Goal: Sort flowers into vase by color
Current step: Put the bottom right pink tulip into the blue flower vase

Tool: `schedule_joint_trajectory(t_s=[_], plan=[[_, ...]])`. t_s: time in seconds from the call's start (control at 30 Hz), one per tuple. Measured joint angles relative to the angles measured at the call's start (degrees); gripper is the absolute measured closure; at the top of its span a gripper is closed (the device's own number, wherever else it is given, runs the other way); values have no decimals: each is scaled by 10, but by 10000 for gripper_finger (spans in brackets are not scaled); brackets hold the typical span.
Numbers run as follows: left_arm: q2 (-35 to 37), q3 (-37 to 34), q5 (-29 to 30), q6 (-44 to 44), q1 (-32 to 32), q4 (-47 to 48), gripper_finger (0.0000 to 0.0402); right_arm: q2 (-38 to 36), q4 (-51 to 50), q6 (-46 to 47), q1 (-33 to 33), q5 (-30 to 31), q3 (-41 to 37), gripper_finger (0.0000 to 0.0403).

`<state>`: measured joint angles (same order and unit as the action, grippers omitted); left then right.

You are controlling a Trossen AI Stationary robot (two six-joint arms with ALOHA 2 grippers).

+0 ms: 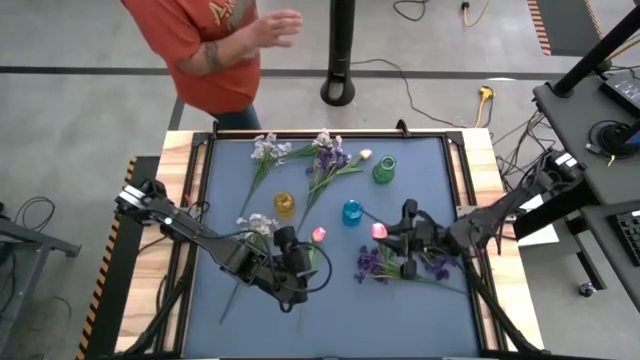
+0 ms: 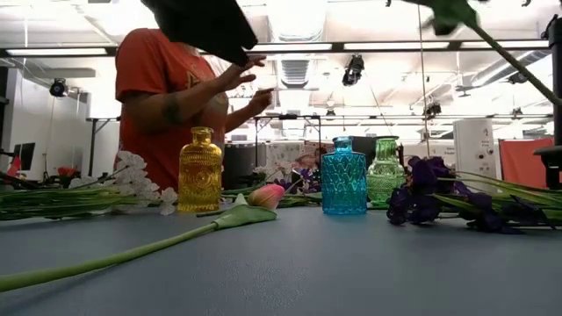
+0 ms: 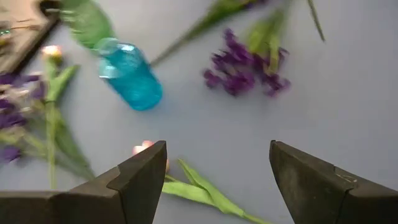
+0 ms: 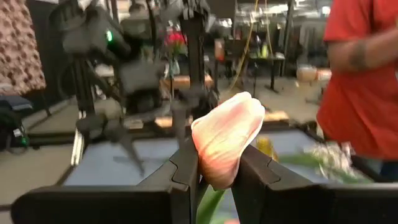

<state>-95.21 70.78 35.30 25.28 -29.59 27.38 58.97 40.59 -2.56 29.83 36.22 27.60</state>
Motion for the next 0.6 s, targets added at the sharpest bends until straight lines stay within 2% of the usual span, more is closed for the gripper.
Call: schedule_joint_trajectory(t_s=[0.17,0.37,0.47,0.6], plan=[[27,2,-5,-142,7,-16,151,16,15,-39,-70,-80,24,340],[88,-31,-3,-263,38,-16,169,58,128,-95,-145,-202,36,340],[137,-72,-3,-261,57,-55,175,67,172,-135,-156,-212,36,340],[204,-159,-3,-206,53,-189,180,54,232,-210,-156,-212,42,340]])
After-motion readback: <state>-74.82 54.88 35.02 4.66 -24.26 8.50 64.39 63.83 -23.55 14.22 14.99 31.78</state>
